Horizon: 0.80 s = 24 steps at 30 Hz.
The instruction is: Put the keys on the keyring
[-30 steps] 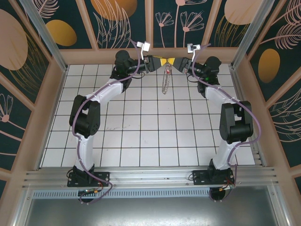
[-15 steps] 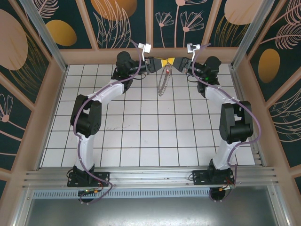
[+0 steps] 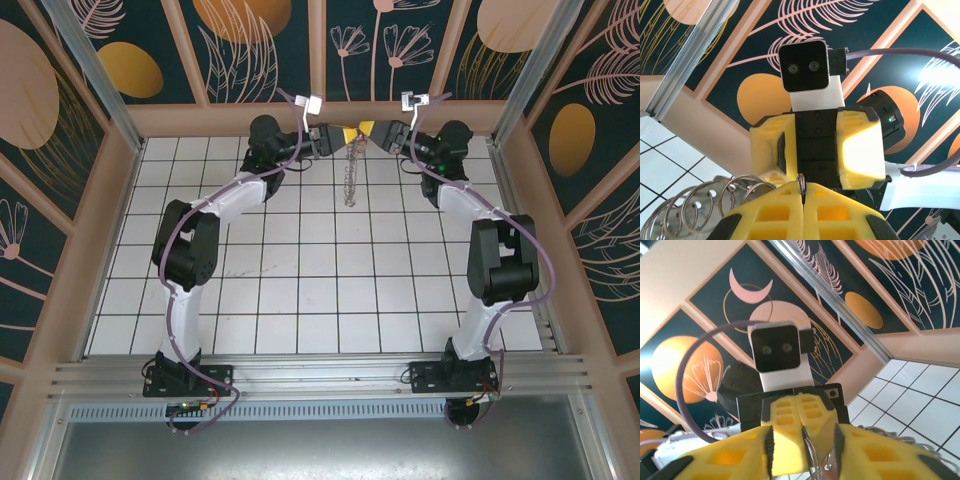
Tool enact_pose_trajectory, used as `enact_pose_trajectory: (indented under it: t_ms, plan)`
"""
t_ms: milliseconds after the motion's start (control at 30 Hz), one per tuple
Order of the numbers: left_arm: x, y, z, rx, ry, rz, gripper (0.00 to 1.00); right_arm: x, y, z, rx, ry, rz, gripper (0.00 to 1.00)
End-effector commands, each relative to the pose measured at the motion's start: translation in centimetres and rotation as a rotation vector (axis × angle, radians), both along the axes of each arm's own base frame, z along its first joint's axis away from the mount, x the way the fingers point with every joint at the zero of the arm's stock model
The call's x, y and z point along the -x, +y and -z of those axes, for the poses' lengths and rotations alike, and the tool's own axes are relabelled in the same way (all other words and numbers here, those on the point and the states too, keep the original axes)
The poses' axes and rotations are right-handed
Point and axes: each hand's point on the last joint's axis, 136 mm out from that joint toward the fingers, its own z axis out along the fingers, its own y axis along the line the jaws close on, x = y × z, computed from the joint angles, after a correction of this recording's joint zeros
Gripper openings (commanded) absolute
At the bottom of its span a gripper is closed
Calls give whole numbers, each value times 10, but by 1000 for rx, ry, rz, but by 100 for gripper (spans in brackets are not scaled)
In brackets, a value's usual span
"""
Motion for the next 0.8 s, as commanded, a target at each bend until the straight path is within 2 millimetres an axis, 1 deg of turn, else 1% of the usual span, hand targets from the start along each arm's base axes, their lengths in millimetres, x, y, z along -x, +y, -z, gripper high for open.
enact_pose_trajectory:
  t_ms: [0, 100, 300, 467, 767]
  plan:
    - [7, 2, -19, 48, -52, -16, 0, 11, -23, -21, -33, -71, 54, 43]
    - [8, 4, -21, 57, -45, -28, 0, 18, -30, -19, -33, -73, 72, 44]
    - [14, 8, -28, 98, -45, -16, 0, 28, -28, -4, -20, -63, 73, 44]
    - [18, 9, -32, 120, -43, 0, 0, 27, -21, 6, -25, -49, 53, 45]
    - [22, 10, -37, 136, -46, 11, 0, 19, -7, 13, -41, -34, 9, 46]
